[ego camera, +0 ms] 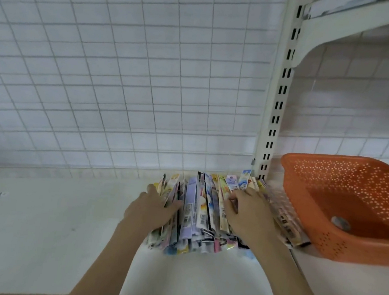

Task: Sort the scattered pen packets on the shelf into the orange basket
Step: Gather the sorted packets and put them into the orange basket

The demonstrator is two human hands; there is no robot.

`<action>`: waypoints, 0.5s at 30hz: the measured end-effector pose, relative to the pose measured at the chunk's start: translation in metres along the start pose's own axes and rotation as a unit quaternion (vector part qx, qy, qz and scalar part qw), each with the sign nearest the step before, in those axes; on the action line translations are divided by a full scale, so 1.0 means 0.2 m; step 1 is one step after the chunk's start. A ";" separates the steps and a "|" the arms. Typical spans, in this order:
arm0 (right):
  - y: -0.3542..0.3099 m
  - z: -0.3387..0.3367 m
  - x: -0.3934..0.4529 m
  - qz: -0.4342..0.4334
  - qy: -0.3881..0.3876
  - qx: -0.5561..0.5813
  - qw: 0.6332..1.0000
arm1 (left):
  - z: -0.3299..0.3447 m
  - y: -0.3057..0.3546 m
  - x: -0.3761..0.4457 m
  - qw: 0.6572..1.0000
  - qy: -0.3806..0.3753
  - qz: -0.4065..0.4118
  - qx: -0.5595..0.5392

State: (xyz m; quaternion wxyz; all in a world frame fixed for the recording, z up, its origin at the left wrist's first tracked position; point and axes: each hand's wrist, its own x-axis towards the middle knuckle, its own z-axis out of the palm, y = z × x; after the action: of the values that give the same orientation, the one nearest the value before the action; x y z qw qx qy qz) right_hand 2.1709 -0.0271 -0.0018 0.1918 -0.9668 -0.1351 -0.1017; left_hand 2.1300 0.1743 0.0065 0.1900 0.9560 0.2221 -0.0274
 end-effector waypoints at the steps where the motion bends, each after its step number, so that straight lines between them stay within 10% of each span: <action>1: -0.01 0.00 0.01 -0.001 -0.001 -0.003 1.000 | 0.01 0.00 -0.01 1.000 0.019 -0.003 -0.001; 15: -0.44 0.06 0.00 -0.143 0.017 0.130 0.981 | 0.02 -0.41 -0.18 0.980 0.142 0.000 -0.142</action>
State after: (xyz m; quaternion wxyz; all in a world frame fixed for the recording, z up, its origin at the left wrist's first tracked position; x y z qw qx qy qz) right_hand 2.1451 0.0561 0.0183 0.3013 -0.9026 -0.2803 -0.1264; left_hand 2.0615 0.2259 -0.0214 0.2900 0.9135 0.2482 0.1408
